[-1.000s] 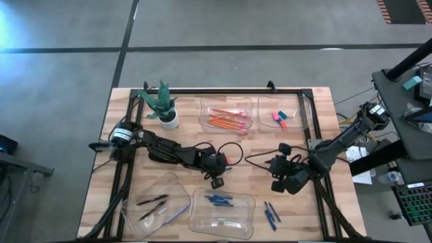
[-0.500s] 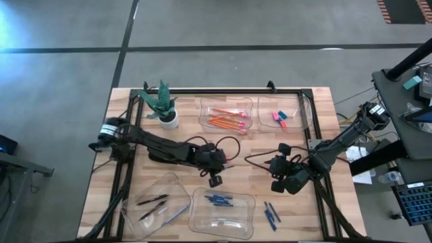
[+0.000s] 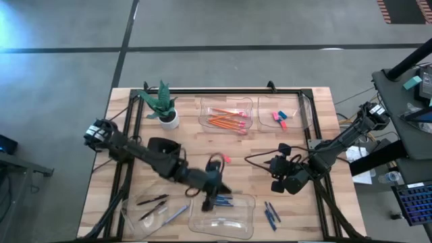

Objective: Sort crayons/erasers/pens/pencils in bins
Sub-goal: Put the blue crayon into the bottom right transparent bin

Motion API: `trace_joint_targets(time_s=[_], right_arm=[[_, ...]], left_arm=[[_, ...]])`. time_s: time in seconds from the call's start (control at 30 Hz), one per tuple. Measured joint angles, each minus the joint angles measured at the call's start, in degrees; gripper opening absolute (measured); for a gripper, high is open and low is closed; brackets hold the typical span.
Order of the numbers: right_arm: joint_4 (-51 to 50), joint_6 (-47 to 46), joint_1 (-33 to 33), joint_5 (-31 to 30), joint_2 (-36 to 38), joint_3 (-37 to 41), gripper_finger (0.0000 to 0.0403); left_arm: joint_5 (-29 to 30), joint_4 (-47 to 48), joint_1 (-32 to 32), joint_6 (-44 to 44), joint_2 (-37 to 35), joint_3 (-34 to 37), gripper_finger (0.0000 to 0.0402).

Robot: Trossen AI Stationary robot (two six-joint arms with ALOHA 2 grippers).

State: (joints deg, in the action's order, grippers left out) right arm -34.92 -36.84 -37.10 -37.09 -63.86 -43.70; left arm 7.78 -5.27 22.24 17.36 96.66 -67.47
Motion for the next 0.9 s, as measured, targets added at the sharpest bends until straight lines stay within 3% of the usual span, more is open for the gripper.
trace_joint_targets(time_s=[0.2, 0.3, 0.9], right_arm=[[0.1, 0.0, 0.0, 0.0, 0.0, 0.0, 0.0095], [0.1, 0.0, 0.0, 0.0, 0.0, 0.0, 0.0096], [0.8, 0.0, 0.0, 0.0, 0.0, 0.0, 0.0096]], left_arm=[[-0.2, -0.5, 6.3, -1.1, 2.7, 0.2, 0.001], [-0.2, -0.7, 7.6, 3.3, 4.8, 0.1, 0.001], [0.7, -0.5, 7.3, 16.5, 12.8, -1.3, 0.001]])
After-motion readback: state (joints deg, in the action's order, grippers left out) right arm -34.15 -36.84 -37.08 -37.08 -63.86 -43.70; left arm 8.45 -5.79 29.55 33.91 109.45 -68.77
